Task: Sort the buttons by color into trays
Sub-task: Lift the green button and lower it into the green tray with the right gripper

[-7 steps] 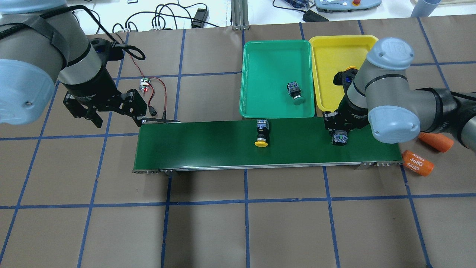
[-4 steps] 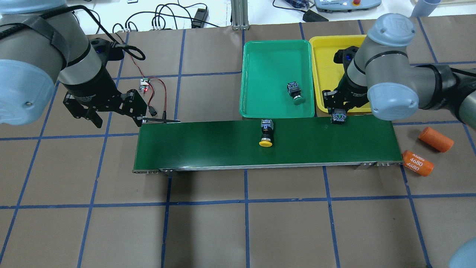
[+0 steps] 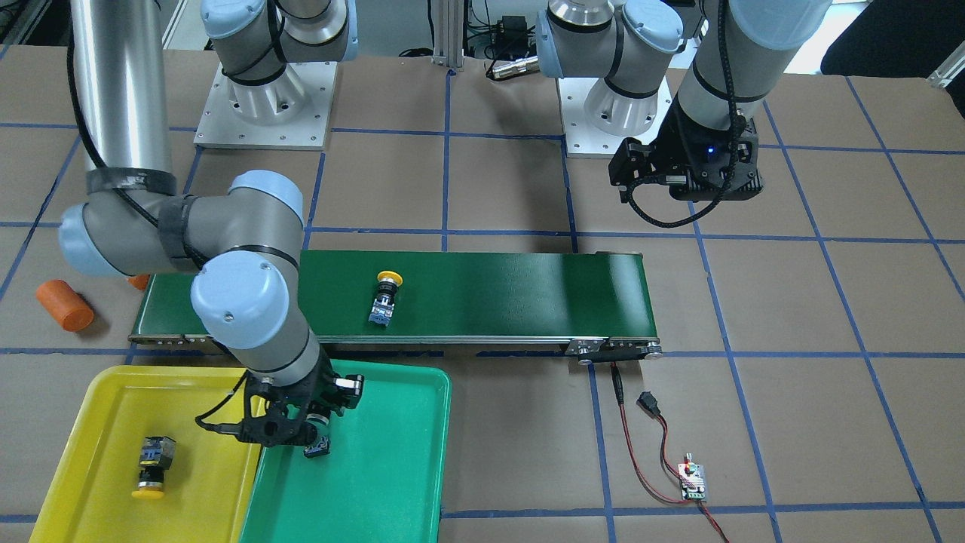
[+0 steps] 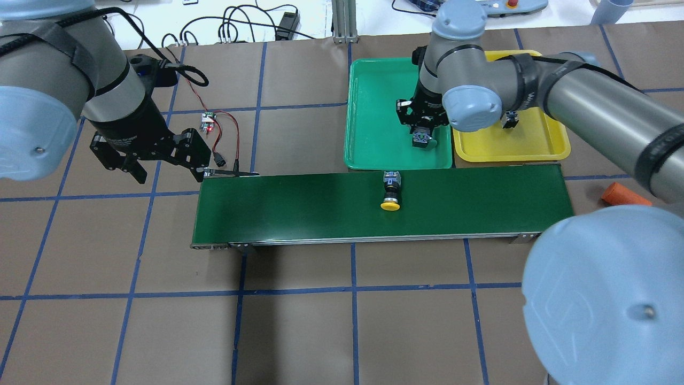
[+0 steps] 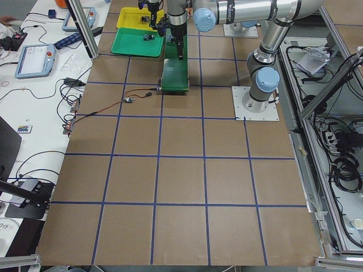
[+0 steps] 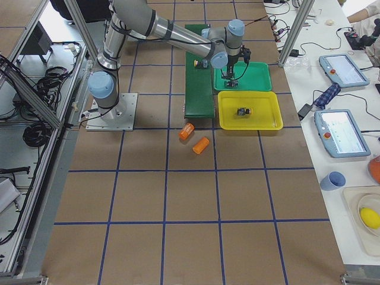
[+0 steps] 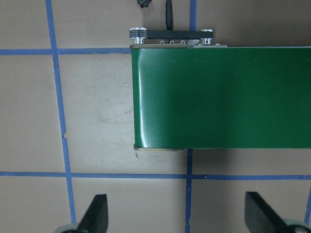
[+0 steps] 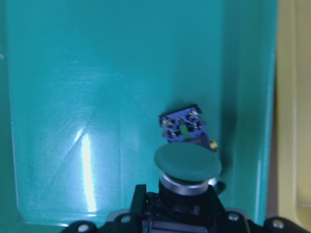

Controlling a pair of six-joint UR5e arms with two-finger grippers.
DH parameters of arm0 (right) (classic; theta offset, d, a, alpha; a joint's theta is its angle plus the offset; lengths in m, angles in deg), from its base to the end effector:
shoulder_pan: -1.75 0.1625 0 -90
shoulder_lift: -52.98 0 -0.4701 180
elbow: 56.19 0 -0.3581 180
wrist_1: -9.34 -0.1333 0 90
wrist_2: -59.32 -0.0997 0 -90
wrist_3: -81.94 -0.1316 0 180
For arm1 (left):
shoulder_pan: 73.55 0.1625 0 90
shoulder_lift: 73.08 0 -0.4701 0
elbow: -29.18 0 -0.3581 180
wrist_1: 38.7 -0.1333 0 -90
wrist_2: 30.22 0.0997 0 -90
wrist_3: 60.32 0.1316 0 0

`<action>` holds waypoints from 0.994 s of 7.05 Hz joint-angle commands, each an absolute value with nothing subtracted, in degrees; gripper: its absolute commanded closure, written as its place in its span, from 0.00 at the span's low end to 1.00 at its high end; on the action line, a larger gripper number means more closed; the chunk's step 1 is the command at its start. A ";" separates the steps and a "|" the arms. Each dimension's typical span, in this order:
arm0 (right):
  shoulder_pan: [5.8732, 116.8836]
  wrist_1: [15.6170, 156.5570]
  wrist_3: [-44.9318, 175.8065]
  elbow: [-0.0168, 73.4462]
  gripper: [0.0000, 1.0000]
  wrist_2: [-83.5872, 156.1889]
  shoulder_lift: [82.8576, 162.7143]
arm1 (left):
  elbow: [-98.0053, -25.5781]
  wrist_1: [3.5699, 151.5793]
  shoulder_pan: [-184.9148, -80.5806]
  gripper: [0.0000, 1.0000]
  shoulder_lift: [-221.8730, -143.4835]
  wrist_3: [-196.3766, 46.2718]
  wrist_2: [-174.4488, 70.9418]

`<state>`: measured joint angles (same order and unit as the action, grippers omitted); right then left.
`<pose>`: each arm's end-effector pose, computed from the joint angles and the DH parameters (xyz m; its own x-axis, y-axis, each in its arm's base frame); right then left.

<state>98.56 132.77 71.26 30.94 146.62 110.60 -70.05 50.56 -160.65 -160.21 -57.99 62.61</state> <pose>0.2182 -0.6506 0.2588 -0.9962 0.0640 -0.0589 0.0675 0.9960 -0.0585 -0.1055 -0.4246 0.4518 -0.9990 -0.0053 -0.0451 -0.0097 0.9950 0.0998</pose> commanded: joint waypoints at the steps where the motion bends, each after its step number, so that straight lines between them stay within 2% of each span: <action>1: 100.45 132.48 69.28 28.53 0.37 146.24 108.00 | -70.05 49.37 -160.65 0.00 -160.01 -57.95 62.59; 2: 99.93 132.13 70.76 28.53 0.14 146.33 108.17 | -70.05 49.27 -160.65 0.00 -160.01 -57.95 62.59; 3: 99.05 131.86 71.99 28.53 0.07 146.94 108.70 | -70.05 49.27 -160.65 0.00 -160.01 -57.95 62.59; 5: 95.90 127.59 76.12 30.72 0.06 148.79 114.47 | -70.05 49.36 -160.65 0.00 -160.09 -57.86 62.59; 7: 92.64 119.15 84.26 35.71 0.07 148.97 126.22 | -70.14 49.36 -160.65 0.00 -160.01 -57.86 62.59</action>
<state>94.62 123.86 79.24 32.61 148.72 119.34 -70.07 49.35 -160.65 -160.02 -57.87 62.59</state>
